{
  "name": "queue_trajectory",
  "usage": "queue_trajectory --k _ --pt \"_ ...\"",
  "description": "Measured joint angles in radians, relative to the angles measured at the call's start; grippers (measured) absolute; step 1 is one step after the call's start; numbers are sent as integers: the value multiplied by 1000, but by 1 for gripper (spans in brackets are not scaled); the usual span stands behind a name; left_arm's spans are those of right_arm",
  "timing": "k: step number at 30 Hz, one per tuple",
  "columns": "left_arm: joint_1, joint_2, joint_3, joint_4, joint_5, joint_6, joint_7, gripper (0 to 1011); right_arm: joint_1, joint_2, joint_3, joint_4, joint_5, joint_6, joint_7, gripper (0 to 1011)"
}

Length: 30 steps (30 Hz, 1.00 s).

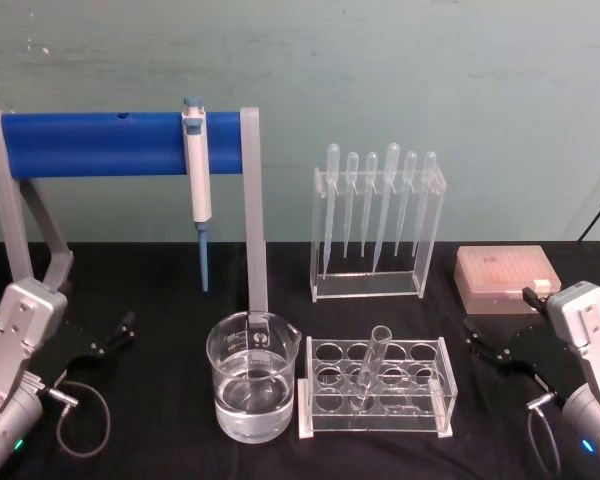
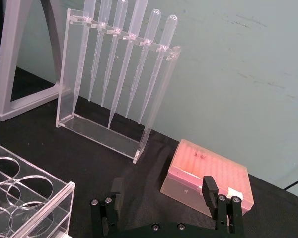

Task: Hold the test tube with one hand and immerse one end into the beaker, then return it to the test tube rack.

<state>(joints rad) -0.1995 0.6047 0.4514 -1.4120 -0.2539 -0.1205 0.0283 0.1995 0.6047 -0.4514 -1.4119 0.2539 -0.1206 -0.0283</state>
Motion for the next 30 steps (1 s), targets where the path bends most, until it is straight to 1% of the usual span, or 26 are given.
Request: queue_trajectory --k 30 --pt "0 0 0 0 0 0 0 1000 0 0 0 0 0 0 0 1002"
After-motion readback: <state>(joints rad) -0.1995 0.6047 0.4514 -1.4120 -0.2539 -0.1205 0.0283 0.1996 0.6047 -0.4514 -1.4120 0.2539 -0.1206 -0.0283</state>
